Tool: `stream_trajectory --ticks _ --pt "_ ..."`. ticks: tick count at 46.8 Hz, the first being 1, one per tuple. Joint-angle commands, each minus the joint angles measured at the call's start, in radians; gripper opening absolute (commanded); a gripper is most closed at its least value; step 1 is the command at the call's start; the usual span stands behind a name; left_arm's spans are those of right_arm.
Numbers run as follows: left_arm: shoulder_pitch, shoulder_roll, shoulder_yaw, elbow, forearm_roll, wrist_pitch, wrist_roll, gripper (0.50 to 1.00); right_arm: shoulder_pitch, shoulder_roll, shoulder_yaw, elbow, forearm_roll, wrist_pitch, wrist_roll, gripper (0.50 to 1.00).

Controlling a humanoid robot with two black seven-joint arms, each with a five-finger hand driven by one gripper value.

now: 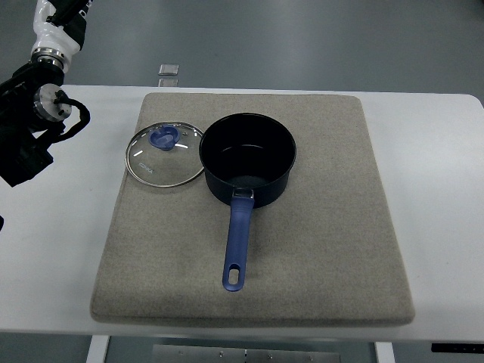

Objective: Open pot lid and place left with left hand

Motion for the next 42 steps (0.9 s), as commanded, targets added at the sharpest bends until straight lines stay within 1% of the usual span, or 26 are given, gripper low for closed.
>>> stream_trajectory --ticks 1,8,12,14,17,22,24,26,33,35,42 --pt "0.009 -0.011 -0.001 0.0 -0.054 -0.002 0.007 0.911 0.0 0.0 0.0 0.0 0.0 0.0 0.0 0.917" --pt "0.012 -0.037 0.0 -0.003 -0.049 -0.009 0.007 0.911 0.0 0.0 0.0 0.0 0.0 0.0 0.0 0.917" --pt "0.012 -0.063 0.014 -0.009 -0.036 -0.048 0.008 0.906 0.0 0.0 0.0 0.0 0.0 0.0 0.0 0.917" --pt "0.012 -0.079 0.017 -0.011 -0.016 -0.052 0.013 0.906 0.0 0.0 0.0 0.0 0.0 0.0 0.0 0.917" --pt "0.013 -0.108 0.02 0.003 0.024 -0.039 0.028 0.891 0.0 0.0 0.0 0.0 0.0 0.0 0.0 0.917" --pt "0.022 -0.142 0.02 0.021 0.075 0.017 0.079 0.891 0.0 0.0 0.0 0.0 -0.001 0.0 0.0 0.917" --pt "0.024 -0.143 0.02 0.023 0.078 0.045 0.106 0.876 0.0 0.0 0.0 0.0 -0.002 0.0 0.0 0.917" --pt "0.024 -0.143 0.02 0.024 0.078 0.077 0.126 0.874 0.0 0.0 0.0 0.0 0.0 0.0 0.0 0.917" --pt "0.021 -0.143 0.019 0.024 0.078 0.201 0.148 0.866 0.0 0.0 0.0 0.0 0.0 0.0 0.0 0.917" --pt "0.018 -0.143 0.019 0.024 0.078 0.229 0.154 0.853 0.0 0.0 0.0 0.0 0.0 0.0 0.0 0.917" --pt "0.012 -0.143 0.009 0.024 0.078 0.252 0.208 0.851 0.0 0.0 0.0 0.0 0.0 0.0 0.0 0.917"
